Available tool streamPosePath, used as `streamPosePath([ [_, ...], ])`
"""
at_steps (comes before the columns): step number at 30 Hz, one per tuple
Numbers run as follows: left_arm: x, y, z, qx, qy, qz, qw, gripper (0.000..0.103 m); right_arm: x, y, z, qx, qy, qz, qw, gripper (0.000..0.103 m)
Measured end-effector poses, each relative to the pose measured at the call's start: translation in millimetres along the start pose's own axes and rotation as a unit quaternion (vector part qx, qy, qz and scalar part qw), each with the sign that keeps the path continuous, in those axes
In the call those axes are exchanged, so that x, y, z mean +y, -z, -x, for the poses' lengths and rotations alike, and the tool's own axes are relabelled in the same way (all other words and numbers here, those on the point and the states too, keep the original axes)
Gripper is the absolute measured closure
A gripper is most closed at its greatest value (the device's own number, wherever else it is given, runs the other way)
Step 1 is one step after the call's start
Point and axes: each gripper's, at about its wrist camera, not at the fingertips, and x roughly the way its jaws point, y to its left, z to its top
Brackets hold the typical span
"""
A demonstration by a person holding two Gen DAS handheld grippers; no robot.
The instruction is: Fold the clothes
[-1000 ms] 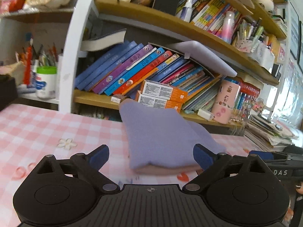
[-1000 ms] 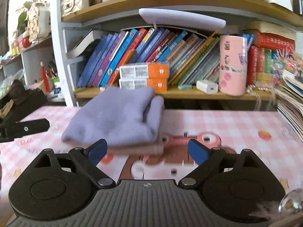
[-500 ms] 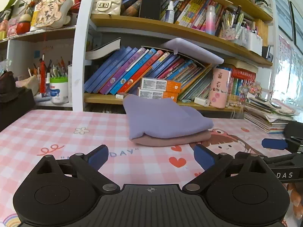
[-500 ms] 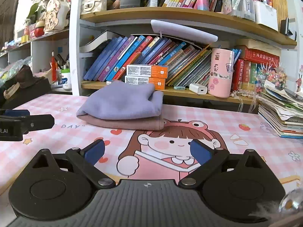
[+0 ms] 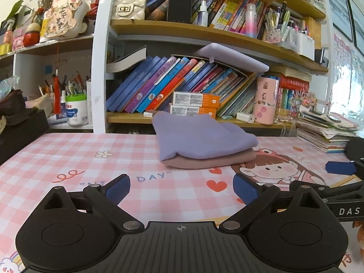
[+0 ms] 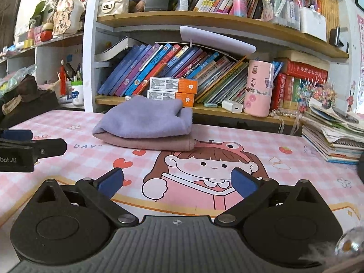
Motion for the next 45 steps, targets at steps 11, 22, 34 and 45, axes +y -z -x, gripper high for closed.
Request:
streamPosePath([
  [11,-7,0,-6,0.022,-0.009,-0.024,0.9994,0.004,-15,2,1,0.000,0.026,-0.046,0.999,0.000],
  [22,-7,-1,0,0.003,0.000,-0.026,0.9997,0.002,-14,2,0,0.003,0.032,-0.040,0.999,0.000],
  [34,-4,-2,0,0.003,-0.004,-0.016,0.9999,0.002,-14,1,-5,0.018,0.033,-0.041,0.998,0.000],
  [45,-7,-2,1,-0.001,-0.004,-0.024,0.9997,0.002,-13,1,-5,0.020,0.031,-0.035,0.999,0.000],
])
